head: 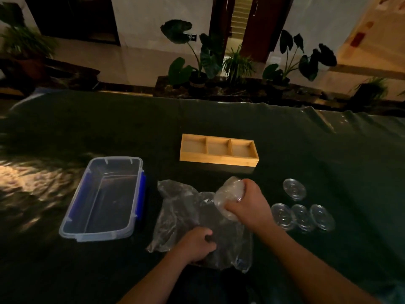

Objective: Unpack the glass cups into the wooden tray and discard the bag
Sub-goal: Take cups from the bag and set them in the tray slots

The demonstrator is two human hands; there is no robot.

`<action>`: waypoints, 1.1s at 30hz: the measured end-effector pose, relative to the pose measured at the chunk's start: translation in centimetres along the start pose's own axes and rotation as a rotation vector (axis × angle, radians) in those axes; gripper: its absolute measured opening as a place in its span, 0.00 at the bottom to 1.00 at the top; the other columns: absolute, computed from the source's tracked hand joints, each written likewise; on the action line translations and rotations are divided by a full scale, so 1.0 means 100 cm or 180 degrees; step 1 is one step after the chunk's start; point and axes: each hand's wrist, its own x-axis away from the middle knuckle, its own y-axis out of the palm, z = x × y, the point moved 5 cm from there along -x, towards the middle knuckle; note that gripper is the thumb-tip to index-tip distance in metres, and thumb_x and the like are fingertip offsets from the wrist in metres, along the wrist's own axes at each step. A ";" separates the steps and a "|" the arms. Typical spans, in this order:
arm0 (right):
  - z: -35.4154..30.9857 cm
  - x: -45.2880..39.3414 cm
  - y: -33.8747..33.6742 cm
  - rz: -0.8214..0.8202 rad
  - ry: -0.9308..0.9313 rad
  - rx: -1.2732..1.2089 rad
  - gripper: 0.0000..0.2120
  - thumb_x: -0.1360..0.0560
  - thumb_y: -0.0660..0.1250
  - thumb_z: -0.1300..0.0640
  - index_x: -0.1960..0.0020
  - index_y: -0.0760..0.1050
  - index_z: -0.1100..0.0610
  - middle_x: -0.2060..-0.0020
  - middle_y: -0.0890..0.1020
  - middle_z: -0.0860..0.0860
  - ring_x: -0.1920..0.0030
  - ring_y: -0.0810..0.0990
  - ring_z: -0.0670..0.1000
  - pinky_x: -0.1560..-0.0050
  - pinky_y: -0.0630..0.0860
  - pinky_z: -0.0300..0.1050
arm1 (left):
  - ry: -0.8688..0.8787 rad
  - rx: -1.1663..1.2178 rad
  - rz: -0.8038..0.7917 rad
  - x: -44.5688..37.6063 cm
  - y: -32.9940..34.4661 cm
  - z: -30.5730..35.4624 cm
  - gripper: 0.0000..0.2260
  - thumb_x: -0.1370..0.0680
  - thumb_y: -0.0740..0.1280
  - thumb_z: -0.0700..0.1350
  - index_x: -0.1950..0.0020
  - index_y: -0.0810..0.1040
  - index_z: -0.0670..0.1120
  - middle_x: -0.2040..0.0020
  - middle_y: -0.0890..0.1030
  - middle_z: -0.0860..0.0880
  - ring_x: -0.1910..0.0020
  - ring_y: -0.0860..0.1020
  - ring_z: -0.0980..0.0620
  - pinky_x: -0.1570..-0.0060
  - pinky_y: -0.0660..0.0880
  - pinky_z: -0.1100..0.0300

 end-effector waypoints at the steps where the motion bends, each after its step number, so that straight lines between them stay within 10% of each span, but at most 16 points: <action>1: -0.003 -0.006 0.008 0.0017 -0.0158 0.0316 0.41 0.38 0.78 0.43 0.31 0.63 0.50 0.36 0.72 0.51 0.41 0.75 0.51 0.42 0.76 0.51 | -0.0043 0.0240 0.0087 0.000 -0.001 -0.001 0.22 0.25 0.67 0.48 0.31 0.74 0.48 0.33 0.76 0.47 0.37 0.74 0.50 0.40 0.67 0.63; 7: -0.026 -0.028 0.065 0.0256 -0.1078 0.1495 0.39 0.38 0.79 0.45 0.33 0.68 0.56 0.38 0.78 0.58 0.40 0.78 0.59 0.39 0.73 0.57 | -0.0558 0.1727 0.0962 0.013 -0.020 -0.027 0.09 0.24 0.65 0.42 0.51 0.77 0.57 0.52 0.80 0.58 0.55 0.76 0.62 0.61 0.70 0.66; 15: 0.017 0.000 0.119 -0.0182 -0.1171 0.2022 0.44 0.46 0.83 0.44 0.39 0.69 0.62 0.43 0.78 0.68 0.42 0.78 0.69 0.41 0.74 0.68 | -0.0749 0.2056 0.0903 0.011 -0.035 -0.039 0.16 0.26 0.68 0.49 0.47 0.70 0.70 0.47 0.76 0.63 0.50 0.75 0.62 0.59 0.69 0.63; 19: 0.036 0.011 0.110 -0.0364 -0.1073 0.2176 0.48 0.44 0.75 0.30 0.35 0.71 0.59 0.39 0.79 0.66 0.38 0.78 0.67 0.38 0.72 0.67 | -0.0654 0.2251 0.0585 -0.007 -0.028 -0.024 0.30 0.26 0.69 0.45 0.28 0.64 0.60 0.35 0.72 0.57 0.51 0.72 0.64 0.60 0.67 0.64; 24: 0.039 0.014 0.093 -0.0718 -0.1205 0.2014 0.41 0.35 0.64 0.31 0.30 0.70 0.54 0.32 0.74 0.59 0.30 0.70 0.62 0.28 0.60 0.66 | -0.0040 0.0379 0.0483 -0.024 -0.016 -0.001 0.48 0.32 0.75 0.55 0.22 0.47 0.55 0.22 0.55 0.50 0.26 0.57 0.49 0.29 0.60 0.45; 33: 0.030 -0.018 0.072 -0.0695 -0.0855 0.0770 0.11 0.22 0.63 0.43 0.50 0.79 0.49 0.49 0.76 0.46 0.42 0.73 0.48 0.38 0.69 0.46 | 0.0459 -0.0249 0.0401 -0.044 -0.015 -0.007 0.53 0.33 0.77 0.54 0.22 0.43 0.53 0.22 0.54 0.47 0.25 0.52 0.45 0.30 0.57 0.46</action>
